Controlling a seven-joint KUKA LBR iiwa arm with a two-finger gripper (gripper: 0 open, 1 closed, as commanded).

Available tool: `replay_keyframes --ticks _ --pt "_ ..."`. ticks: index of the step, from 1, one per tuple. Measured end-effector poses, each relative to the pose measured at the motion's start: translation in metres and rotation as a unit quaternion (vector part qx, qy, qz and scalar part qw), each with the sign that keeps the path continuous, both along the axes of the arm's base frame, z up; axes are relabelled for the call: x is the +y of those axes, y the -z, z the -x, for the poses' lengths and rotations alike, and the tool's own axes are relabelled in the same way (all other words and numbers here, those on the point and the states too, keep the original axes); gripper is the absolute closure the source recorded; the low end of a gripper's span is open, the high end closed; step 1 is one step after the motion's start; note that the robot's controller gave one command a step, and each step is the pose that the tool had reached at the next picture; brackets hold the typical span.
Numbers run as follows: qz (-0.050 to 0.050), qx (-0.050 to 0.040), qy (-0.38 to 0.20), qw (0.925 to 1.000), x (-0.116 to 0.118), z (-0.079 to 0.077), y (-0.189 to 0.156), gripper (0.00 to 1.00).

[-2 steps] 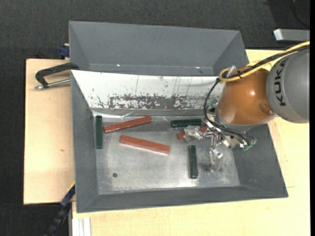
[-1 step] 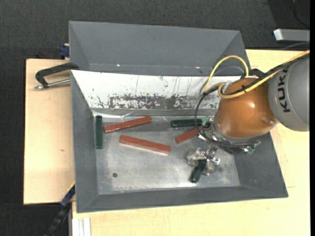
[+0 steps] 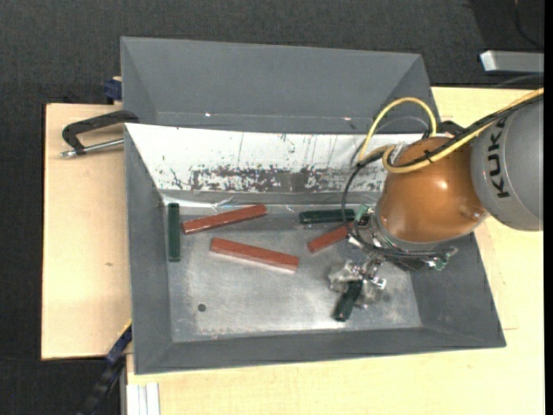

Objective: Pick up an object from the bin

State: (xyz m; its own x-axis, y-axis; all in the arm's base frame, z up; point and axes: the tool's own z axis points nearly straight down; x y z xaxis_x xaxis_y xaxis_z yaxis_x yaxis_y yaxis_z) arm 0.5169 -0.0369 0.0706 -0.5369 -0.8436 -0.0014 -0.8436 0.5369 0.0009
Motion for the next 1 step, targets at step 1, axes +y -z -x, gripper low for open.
replay_keyframes --ticks 1 --pt "0.0 -0.0023 0.006 1.0 -0.0089 -0.0042 -0.1231 1.0"
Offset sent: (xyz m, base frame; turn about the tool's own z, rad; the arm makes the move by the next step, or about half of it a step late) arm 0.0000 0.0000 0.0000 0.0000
